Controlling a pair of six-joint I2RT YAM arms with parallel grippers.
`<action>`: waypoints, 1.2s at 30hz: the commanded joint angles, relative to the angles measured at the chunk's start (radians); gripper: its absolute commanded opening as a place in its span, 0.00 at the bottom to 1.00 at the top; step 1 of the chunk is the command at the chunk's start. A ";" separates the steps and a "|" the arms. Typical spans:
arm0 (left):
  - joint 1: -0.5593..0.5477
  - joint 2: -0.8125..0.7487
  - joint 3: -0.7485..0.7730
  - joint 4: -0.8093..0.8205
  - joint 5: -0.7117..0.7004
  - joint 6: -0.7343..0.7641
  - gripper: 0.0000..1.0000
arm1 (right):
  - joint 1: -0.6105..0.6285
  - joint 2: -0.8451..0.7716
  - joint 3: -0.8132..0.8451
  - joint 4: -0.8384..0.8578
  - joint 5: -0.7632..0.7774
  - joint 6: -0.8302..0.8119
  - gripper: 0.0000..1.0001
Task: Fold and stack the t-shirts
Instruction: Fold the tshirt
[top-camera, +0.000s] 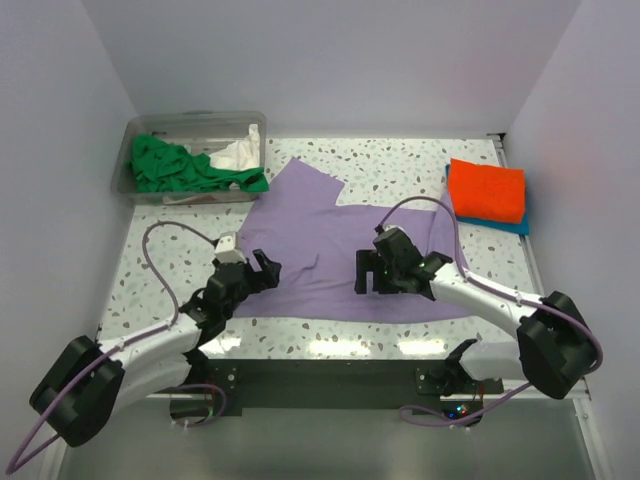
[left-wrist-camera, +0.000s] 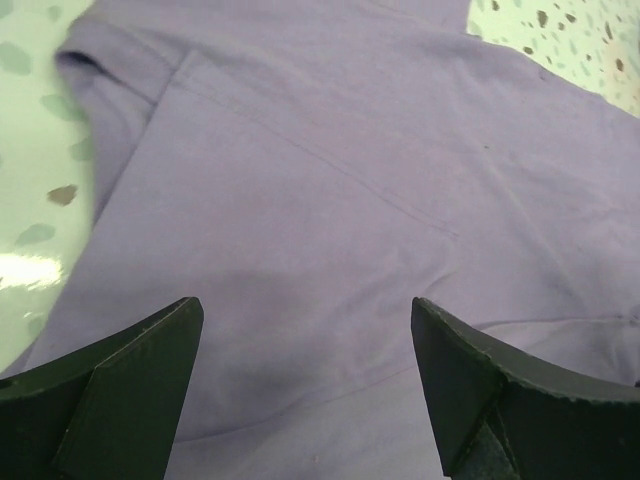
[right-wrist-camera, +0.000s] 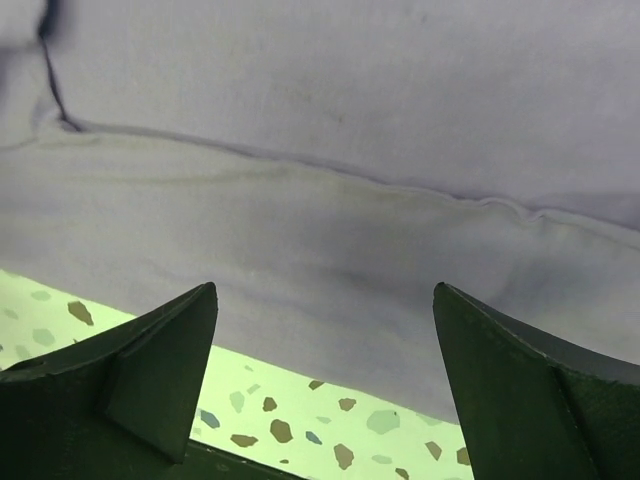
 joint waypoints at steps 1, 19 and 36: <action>-0.015 0.105 0.076 0.212 0.075 0.107 0.90 | 0.001 -0.016 0.103 -0.074 0.115 -0.040 0.93; -0.015 0.495 0.079 0.438 0.149 0.091 0.91 | -0.002 0.300 0.131 0.062 0.177 -0.005 0.93; -0.016 0.166 -0.163 0.191 0.055 -0.090 0.91 | 0.116 0.164 -0.130 0.050 0.147 0.228 0.91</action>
